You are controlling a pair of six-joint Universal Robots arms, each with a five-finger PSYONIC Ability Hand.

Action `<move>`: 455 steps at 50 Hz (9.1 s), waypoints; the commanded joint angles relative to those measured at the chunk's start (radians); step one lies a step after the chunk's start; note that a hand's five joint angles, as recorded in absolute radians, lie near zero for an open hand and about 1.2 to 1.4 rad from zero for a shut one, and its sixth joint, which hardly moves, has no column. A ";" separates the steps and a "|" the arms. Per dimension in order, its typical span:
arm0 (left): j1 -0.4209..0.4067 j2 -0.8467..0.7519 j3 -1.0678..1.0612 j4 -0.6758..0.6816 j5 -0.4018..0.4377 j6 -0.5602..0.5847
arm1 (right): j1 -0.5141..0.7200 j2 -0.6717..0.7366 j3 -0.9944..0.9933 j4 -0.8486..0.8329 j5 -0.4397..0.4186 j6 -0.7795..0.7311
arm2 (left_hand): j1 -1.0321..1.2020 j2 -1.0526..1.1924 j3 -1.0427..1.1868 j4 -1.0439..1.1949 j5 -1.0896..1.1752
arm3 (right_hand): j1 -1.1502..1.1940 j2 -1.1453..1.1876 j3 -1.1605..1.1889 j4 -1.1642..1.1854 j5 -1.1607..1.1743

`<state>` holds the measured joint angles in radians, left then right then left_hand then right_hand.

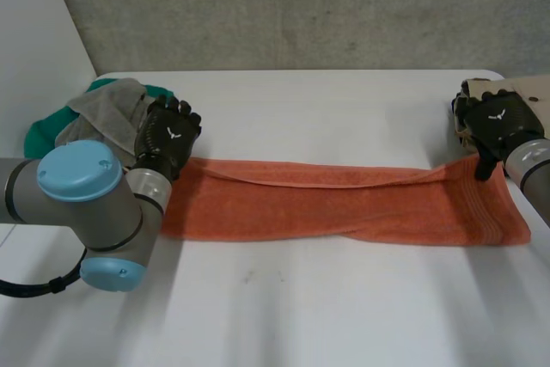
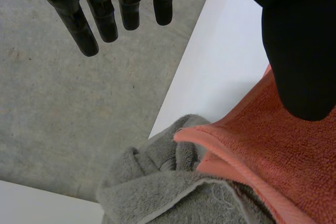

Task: Fold the laundry.

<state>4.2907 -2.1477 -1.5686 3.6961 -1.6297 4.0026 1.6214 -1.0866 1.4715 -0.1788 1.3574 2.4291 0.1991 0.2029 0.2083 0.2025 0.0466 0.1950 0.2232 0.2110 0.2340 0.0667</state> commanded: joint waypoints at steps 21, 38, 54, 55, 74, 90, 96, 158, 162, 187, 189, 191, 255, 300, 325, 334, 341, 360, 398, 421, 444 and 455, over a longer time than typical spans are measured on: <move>0.001 -0.009 0.012 -0.011 0.027 -0.019 | 0.064 0.352 -0.409 -0.145 0.083 0.284 | 0.009 0.005 -0.001 0.005 -0.013 | -0.020 -0.049 -0.036 -0.059 -0.067; 0.000 0.048 -0.040 -0.013 0.030 -0.025 | 0.023 -0.038 -0.027 0.090 -0.032 0.226 | 0.009 0.005 -0.001 0.005 -0.013 | 0.122 0.094 0.106 0.083 0.076; -0.023 0.095 -0.077 -0.011 0.034 -0.086 | -0.159 -0.113 0.243 0.119 -0.084 -0.024 | 0.009 0.005 -0.001 0.005 -0.013 | 0.269 0.240 0.253 0.230 0.222; -0.023 0.095 -0.077 -0.011 0.034 -0.086 | -0.163 -0.105 0.243 0.111 -0.086 -0.024 | 0.009 0.005 -0.001 0.005 -0.013 | 0.266 0.238 0.250 0.227 0.220; -0.022 0.107 -0.082 -0.011 0.033 -0.088 | -0.238 0.033 0.211 0.042 -0.090 -0.039 | 0.006 0.002 -0.004 0.002 -0.016 | 1.201 1.173 1.185 1.162 1.155; -0.009 0.221 -0.142 -0.011 0.031 -0.089 | -0.376 -0.071 0.182 0.004 -0.095 -0.203 | 0.006 0.002 -0.004 0.002 -0.016 | 1.201 1.173 1.185 1.162 1.155; 0.007 0.256 -0.145 -0.013 0.030 -0.089 | -0.148 -0.148 0.161 -0.014 -0.093 -0.098 | 0.009 0.005 -0.001 0.005 -0.013 | 1.201 1.173 1.185 1.162 1.155; -0.193 0.031 0.010 -0.116 0.106 -0.387 | 0.384 -0.015 0.133 0.079 0.158 0.291 | 0.170 0.166 0.161 0.166 0.148 | 0.087 0.058 0.071 0.048 0.040; -0.189 -0.014 0.027 -0.215 0.097 -0.327 | 0.361 -0.021 0.187 0.030 0.141 0.291 | 0.273 0.269 0.263 0.269 0.251 | 0.090 0.061 0.074 0.051 0.043; -0.149 -0.012 -0.045 -0.239 0.017 -0.220 | 0.362 -0.027 0.253 -0.037 0.140 0.426 | 0.995 0.991 0.986 0.991 0.973 | 0.295 0.267 0.279 0.256 0.249; -0.152 0.002 -0.065 -0.237 0.016 -0.220 | 0.364 -0.027 0.257 -0.036 0.138 0.447 | 1.062 1.058 1.053 1.059 1.040 | 0.310 0.282 0.294 0.271 0.264; -0.152 0.020 -0.074 -0.237 0.007 -0.220 | 0.364 -0.027 0.257 -0.034 0.137 0.462 | 1.106 1.103 1.097 1.103 1.084 | 0.310 0.282 0.294 0.271 0.264; -0.117 0.387 -0.218 -0.235 -0.144 -0.310 | 0.695 0.072 -0.074 -0.034 -0.004 -0.107 | 0.041 0.037 0.032 0.037 0.019 | 1.201 1.173 1.185 1.162 1.155; -0.282 -0.109 0.335 -0.508 -0.099 -0.525 | 0.396 0.117 -0.257 0.335 0.040 0.686 | 0.041 0.037 0.032 0.037 0.019 | -0.020 -0.049 -0.036 -0.059 -0.067; -0.281 -0.107 0.260 -0.584 -0.144 -0.484 | 0.459 0.260 -0.307 0.375 0.069 0.458 | 0.038 0.034 0.029 0.035 0.016 | -0.020 -0.049 -0.036 -0.059 -0.067; -0.284 0.072 0.268 -0.541 -0.131 -0.487 | 0.454 0.059 -0.214 0.264 0.092 0.496 | 0.053 0.049 0.043 0.049 0.031 | -0.020 -0.049 -0.036 -0.059 -0.067; -0.258 0.212 0.219 -0.551 0.008 -0.487 | 0.469 -0.097 -0.024 0.134 0.163 0.484 | 0.050 0.046 0.040 0.046 0.028 | -0.020 -0.049 -0.036 -0.059 -0.067; -0.034 0.313 0.179 -0.706 0.613 -0.501 | 0.663 0.071 0.267 -0.336 0.209 0.397 | 0.044 0.040 0.035 0.040 0.022 | -0.020 -0.049 -0.036 -0.059 -0.067; -0.032 0.325 0.171 -0.703 0.611 -0.504 | 0.646 0.243 -0.051 -0.389 0.158 0.323 | 0.056 0.052 0.046 0.052 0.033 | 1.201 1.173 1.185 1.162 1.155; 0.026 0.431 0.157 -0.665 0.613 -0.606 | 0.379 0.238 -0.264 -0.344 -0.004 0.252 | 0.073 0.069 0.064 0.070 0.051 | 1.201 1.173 1.185 1.162 1.155; 0.027 0.430 0.150 -0.654 0.613 -0.608 | 0.345 0.248 -0.476 -0.357 0.040 0.255 | 0.091 0.087 0.082 0.087 0.069 | 1.201 1.173 1.185 1.162 1.155; 0.026 0.430 0.147 -0.650 0.613 -0.608 | 0.005 0.284 -0.570 -0.418 -0.058 0.260 | 0.091 0.087 0.082 0.087 0.069 | 1.201 1.173 1.185 1.162 1.155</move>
<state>4.3179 -1.7181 -1.4203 3.0420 -1.0171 3.3948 1.8190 -0.8310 0.9301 -0.5431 1.3695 2.6850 0.2280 0.2307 0.2357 0.2265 0.0535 0.9007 1.1411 1.1689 1.1866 0.9272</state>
